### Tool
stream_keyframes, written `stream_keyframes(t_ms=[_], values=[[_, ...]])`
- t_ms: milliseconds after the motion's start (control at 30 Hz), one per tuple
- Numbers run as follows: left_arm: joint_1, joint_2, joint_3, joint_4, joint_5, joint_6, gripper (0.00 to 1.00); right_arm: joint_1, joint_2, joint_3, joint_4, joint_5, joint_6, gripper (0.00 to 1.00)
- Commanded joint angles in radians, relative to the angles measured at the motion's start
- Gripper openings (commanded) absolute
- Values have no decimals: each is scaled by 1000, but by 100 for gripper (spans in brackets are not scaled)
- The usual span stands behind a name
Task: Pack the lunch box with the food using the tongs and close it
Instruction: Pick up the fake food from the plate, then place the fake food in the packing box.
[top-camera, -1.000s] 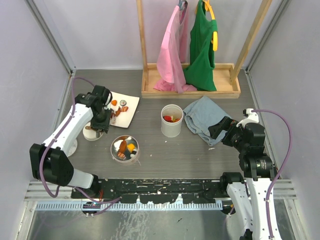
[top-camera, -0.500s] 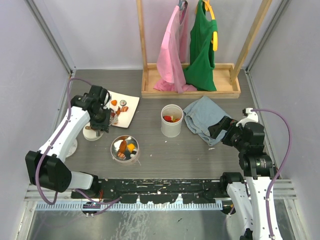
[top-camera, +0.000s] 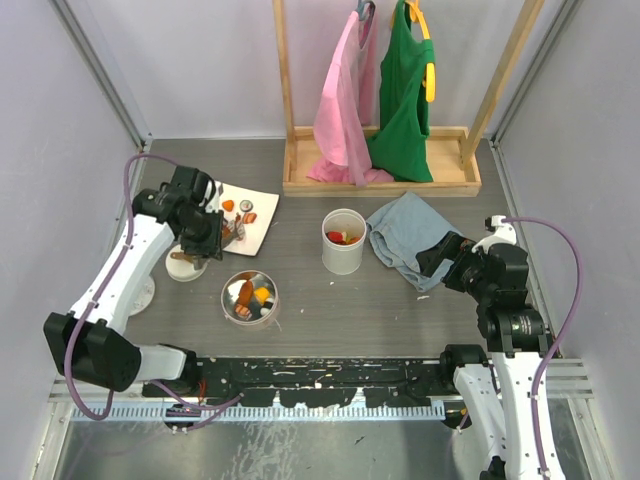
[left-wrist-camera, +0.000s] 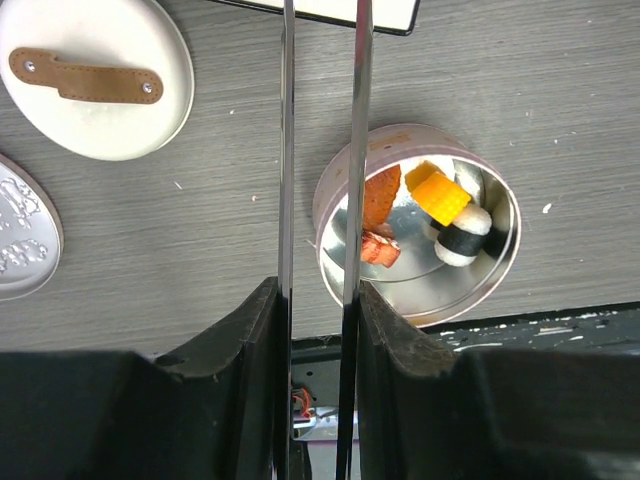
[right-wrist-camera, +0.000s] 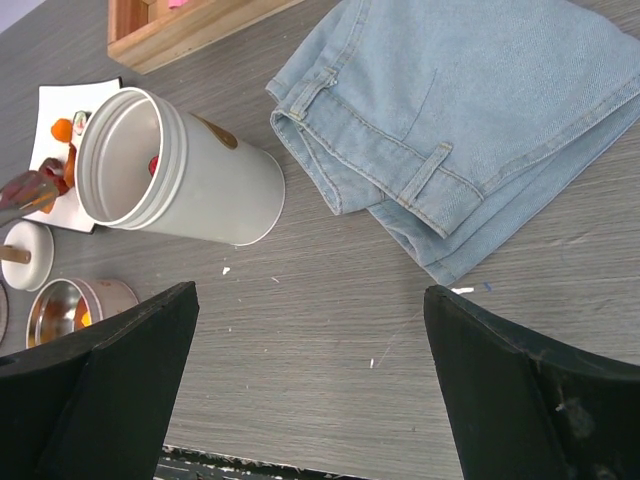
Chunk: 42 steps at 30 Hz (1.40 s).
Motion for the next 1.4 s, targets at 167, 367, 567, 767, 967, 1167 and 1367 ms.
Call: stream_keyframes(t_ms=[167, 367, 567, 767, 967, 1167, 1367], values=[[0, -150, 83, -85, 104, -53, 24, 5, -15, -12, 63, -24, 32, 100], [-3, -244, 94, -148, 137, -80, 24, 5, 1, 76, 14, 71, -54, 100], [-14, -290, 107, -229, 158, -88, 24, 5, -110, 19, 62, 312, -41, 100], [-26, -316, 94, -263, 200, -99, 23, 5, -197, -33, 137, 315, -60, 100], [-35, -358, 76, -296, 245, -110, 23, 4, -159, -30, 142, 304, -65, 100], [-40, -402, 14, -311, 292, -116, 23, 5, -200, -55, 160, 302, -70, 100], [-47, -437, -16, -346, 289, -120, 22, 5, -210, -61, 173, 321, -75, 100]])
